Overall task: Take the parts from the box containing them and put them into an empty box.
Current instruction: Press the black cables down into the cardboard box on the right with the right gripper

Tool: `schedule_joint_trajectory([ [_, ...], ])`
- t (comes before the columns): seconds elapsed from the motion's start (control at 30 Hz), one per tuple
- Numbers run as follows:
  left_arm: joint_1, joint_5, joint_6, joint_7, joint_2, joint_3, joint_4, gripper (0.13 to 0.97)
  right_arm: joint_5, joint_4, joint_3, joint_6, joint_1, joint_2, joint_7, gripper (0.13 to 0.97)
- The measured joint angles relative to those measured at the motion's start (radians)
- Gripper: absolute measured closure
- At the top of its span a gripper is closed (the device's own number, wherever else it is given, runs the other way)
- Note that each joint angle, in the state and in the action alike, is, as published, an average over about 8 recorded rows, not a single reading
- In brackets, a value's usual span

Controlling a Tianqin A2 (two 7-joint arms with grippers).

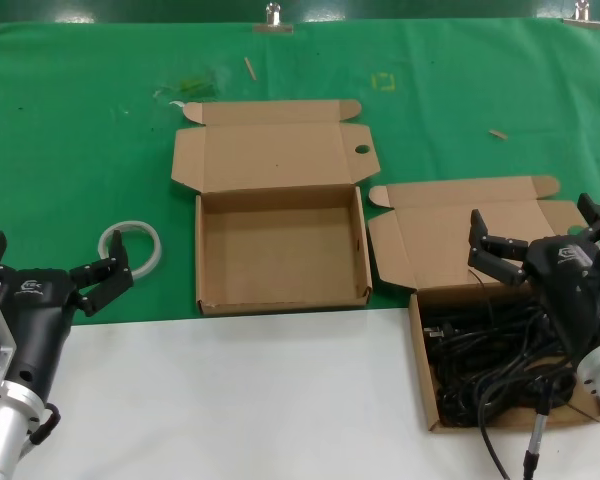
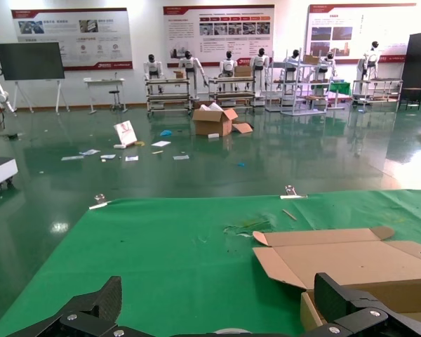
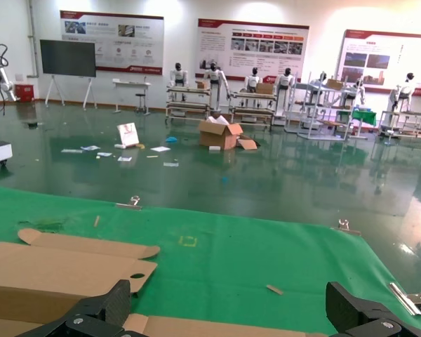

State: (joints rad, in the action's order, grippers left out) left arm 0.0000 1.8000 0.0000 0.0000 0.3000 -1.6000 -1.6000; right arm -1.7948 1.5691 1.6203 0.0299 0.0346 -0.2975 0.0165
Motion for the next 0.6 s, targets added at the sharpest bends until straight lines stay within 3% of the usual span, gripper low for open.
schedule_joint_trajectory([
  [0.6,0.000,0.000,0.000,0.000,0.000,0.000,0.000,0.132,0.000,0.000,0.000,0.000,0.000,0.000,0.000,0.129],
])
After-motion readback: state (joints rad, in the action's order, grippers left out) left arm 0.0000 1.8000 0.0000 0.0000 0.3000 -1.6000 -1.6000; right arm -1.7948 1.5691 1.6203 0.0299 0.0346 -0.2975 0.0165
